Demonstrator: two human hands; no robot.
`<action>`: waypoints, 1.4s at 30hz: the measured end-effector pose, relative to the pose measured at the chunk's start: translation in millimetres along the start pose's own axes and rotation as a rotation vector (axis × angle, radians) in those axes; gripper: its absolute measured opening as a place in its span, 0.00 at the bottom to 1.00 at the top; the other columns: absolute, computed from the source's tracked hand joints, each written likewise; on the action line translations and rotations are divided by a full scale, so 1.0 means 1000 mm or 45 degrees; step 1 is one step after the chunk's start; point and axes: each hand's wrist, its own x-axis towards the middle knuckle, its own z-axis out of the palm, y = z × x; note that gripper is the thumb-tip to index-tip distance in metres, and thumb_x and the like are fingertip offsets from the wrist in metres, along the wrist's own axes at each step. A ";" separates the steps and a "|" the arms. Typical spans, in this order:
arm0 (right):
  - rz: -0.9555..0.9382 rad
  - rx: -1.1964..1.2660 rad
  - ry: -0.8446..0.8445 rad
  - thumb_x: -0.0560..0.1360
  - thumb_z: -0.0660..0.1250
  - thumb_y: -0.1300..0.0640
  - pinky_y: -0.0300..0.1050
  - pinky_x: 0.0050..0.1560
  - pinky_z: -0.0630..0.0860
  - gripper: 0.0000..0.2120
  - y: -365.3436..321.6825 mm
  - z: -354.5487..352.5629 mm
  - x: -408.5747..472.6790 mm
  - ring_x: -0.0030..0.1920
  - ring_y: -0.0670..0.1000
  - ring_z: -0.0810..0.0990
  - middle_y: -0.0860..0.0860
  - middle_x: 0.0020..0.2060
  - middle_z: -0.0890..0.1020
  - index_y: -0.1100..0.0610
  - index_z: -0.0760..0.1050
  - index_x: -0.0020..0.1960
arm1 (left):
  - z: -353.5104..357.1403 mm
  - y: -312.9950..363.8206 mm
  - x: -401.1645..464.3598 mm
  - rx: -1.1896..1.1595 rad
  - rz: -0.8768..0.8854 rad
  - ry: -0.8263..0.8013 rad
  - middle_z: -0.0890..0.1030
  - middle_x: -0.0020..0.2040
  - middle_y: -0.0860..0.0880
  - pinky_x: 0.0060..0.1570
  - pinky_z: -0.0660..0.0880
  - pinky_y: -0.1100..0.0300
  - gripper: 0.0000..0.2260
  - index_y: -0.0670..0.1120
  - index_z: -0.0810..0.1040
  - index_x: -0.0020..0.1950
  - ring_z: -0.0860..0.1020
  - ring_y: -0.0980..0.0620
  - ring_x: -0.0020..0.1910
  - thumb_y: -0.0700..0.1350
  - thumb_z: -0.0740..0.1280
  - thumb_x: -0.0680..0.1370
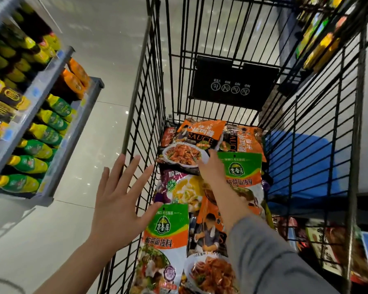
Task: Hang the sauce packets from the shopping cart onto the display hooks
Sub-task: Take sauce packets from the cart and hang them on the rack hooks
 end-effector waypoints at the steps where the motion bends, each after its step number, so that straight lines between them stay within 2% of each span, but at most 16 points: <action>1: 0.055 0.099 0.056 0.78 0.64 0.56 0.50 0.57 0.73 0.28 -0.005 0.009 0.005 0.64 0.57 0.72 0.55 0.69 0.68 0.55 0.57 0.74 | 0.000 0.000 0.000 0.007 0.001 0.000 0.62 0.75 0.47 0.70 0.54 0.38 0.31 0.50 0.68 0.71 0.54 0.44 0.76 0.63 0.63 0.71; 6: 0.166 0.442 0.253 0.74 0.61 0.72 0.51 0.58 0.74 0.29 -0.007 0.023 0.002 0.65 0.57 0.71 0.55 0.68 0.70 0.53 0.62 0.71 | 0.000 0.000 0.000 0.041 -0.020 -0.041 0.62 0.75 0.47 0.70 0.53 0.38 0.31 0.51 0.69 0.71 0.53 0.45 0.76 0.63 0.61 0.71; 11: 0.109 0.472 0.336 0.75 0.61 0.70 0.44 0.41 0.74 0.26 0.006 -0.022 -0.036 0.57 0.55 0.76 0.50 0.63 0.74 0.50 0.66 0.68 | -0.002 0.002 0.000 0.020 -0.040 -0.062 0.62 0.75 0.47 0.72 0.50 0.40 0.31 0.52 0.69 0.71 0.52 0.46 0.76 0.64 0.60 0.71; 16: 0.042 0.381 0.307 0.77 0.62 0.64 0.41 0.50 0.76 0.25 0.051 -0.060 -0.117 0.60 0.48 0.73 0.44 0.63 0.71 0.46 0.64 0.70 | 0.001 0.000 0.000 -0.029 -0.010 -0.028 0.65 0.73 0.46 0.71 0.53 0.39 0.31 0.49 0.72 0.68 0.53 0.45 0.76 0.64 0.60 0.71; 19: -0.016 0.268 0.326 0.77 0.61 0.66 0.31 0.41 0.72 0.26 0.083 -0.061 -0.169 0.46 0.43 0.76 0.43 0.66 0.71 0.46 0.65 0.70 | 0.003 -0.001 0.000 -0.017 0.032 0.007 0.67 0.72 0.45 0.68 0.57 0.36 0.30 0.48 0.75 0.66 0.55 0.43 0.75 0.63 0.62 0.70; 22: 0.078 0.260 0.284 0.77 0.60 0.69 0.29 0.25 0.65 0.30 0.099 -0.064 -0.211 0.34 0.41 0.77 0.34 0.51 0.74 0.45 0.62 0.72 | 0.003 -0.001 0.001 -0.024 0.035 0.006 0.68 0.71 0.45 0.68 0.57 0.36 0.29 0.47 0.76 0.65 0.56 0.43 0.75 0.64 0.62 0.70; 24: 0.101 0.184 0.233 0.77 0.61 0.69 0.34 0.20 0.58 0.32 0.110 -0.064 -0.232 0.21 0.45 0.68 0.41 0.32 0.73 0.43 0.59 0.73 | 0.002 -0.001 0.000 -0.018 0.025 -0.035 0.68 0.71 0.45 0.69 0.56 0.38 0.30 0.48 0.76 0.65 0.54 0.43 0.75 0.64 0.61 0.70; 26: 0.118 0.096 0.127 0.77 0.61 0.68 0.35 0.20 0.57 0.33 0.118 -0.060 -0.248 0.19 0.46 0.63 0.43 0.26 0.69 0.42 0.55 0.74 | 0.001 -0.001 -0.001 -0.029 0.013 -0.060 0.68 0.72 0.45 0.70 0.54 0.39 0.30 0.48 0.75 0.66 0.52 0.44 0.75 0.65 0.60 0.71; 28: 0.156 0.002 0.016 0.77 0.60 0.68 0.35 0.22 0.59 0.36 0.122 -0.055 -0.262 0.20 0.44 0.63 0.43 0.32 0.73 0.39 0.49 0.73 | 0.001 -0.001 -0.001 -0.042 0.010 -0.059 0.68 0.72 0.45 0.70 0.53 0.40 0.30 0.49 0.75 0.66 0.51 0.44 0.76 0.65 0.59 0.71; 30: 0.192 -0.109 -0.055 0.77 0.58 0.68 0.32 0.23 0.65 0.39 0.126 -0.051 -0.271 0.26 0.39 0.64 0.53 0.49 0.81 0.35 0.40 0.71 | 0.002 0.000 -0.001 -0.054 0.012 -0.043 0.70 0.70 0.45 0.70 0.53 0.39 0.30 0.48 0.76 0.65 0.51 0.44 0.76 0.65 0.59 0.71; 32: 0.250 -0.211 -0.149 0.76 0.55 0.71 0.31 0.25 0.67 0.43 0.130 -0.048 -0.276 0.36 0.39 0.73 0.56 0.67 0.72 0.35 0.35 0.71 | 0.002 0.001 -0.001 -0.061 0.020 -0.015 0.72 0.69 0.45 0.70 0.53 0.39 0.29 0.48 0.76 0.64 0.52 0.44 0.75 0.65 0.59 0.71; 34: 0.309 -0.395 -0.240 0.74 0.54 0.73 0.32 0.30 0.69 0.43 0.127 -0.049 -0.275 0.54 0.49 0.78 0.55 0.76 0.54 0.41 0.38 0.75 | 0.002 0.001 -0.001 -0.059 0.025 0.011 0.72 0.68 0.45 0.70 0.53 0.39 0.29 0.47 0.77 0.63 0.52 0.43 0.75 0.64 0.59 0.71; 36: 0.259 -0.570 -0.227 0.75 0.55 0.70 0.40 0.47 0.76 0.37 0.118 -0.054 -0.259 0.67 0.56 0.69 0.56 0.76 0.46 0.46 0.46 0.76 | 0.003 0.001 -0.001 -0.050 0.044 0.046 0.73 0.68 0.45 0.70 0.52 0.41 0.28 0.46 0.78 0.63 0.53 0.43 0.75 0.64 0.60 0.71; 38: 0.046 -0.676 -0.120 0.78 0.59 0.62 0.46 0.60 0.73 0.30 0.106 -0.061 -0.223 0.72 0.57 0.60 0.54 0.76 0.51 0.49 0.52 0.76 | 0.004 0.000 -0.001 -0.030 0.062 0.066 0.73 0.67 0.46 0.70 0.52 0.41 0.28 0.46 0.77 0.64 0.54 0.43 0.75 0.63 0.61 0.72; 40: -0.151 -0.687 -0.023 0.79 0.60 0.52 0.49 0.65 0.68 0.27 0.099 -0.066 -0.164 0.72 0.56 0.60 0.53 0.74 0.59 0.50 0.55 0.75 | 0.004 0.000 -0.001 -0.004 0.055 0.042 0.73 0.68 0.47 0.71 0.51 0.42 0.29 0.47 0.74 0.67 0.53 0.44 0.76 0.63 0.61 0.72; 42: -0.165 -0.686 -0.005 0.78 0.60 0.49 0.53 0.66 0.66 0.26 0.101 -0.069 -0.097 0.71 0.57 0.62 0.54 0.72 0.63 0.51 0.57 0.74 | 0.002 -0.001 0.000 0.020 0.041 0.020 0.72 0.68 0.48 0.72 0.48 0.45 0.31 0.48 0.71 0.70 0.51 0.45 0.76 0.64 0.60 0.72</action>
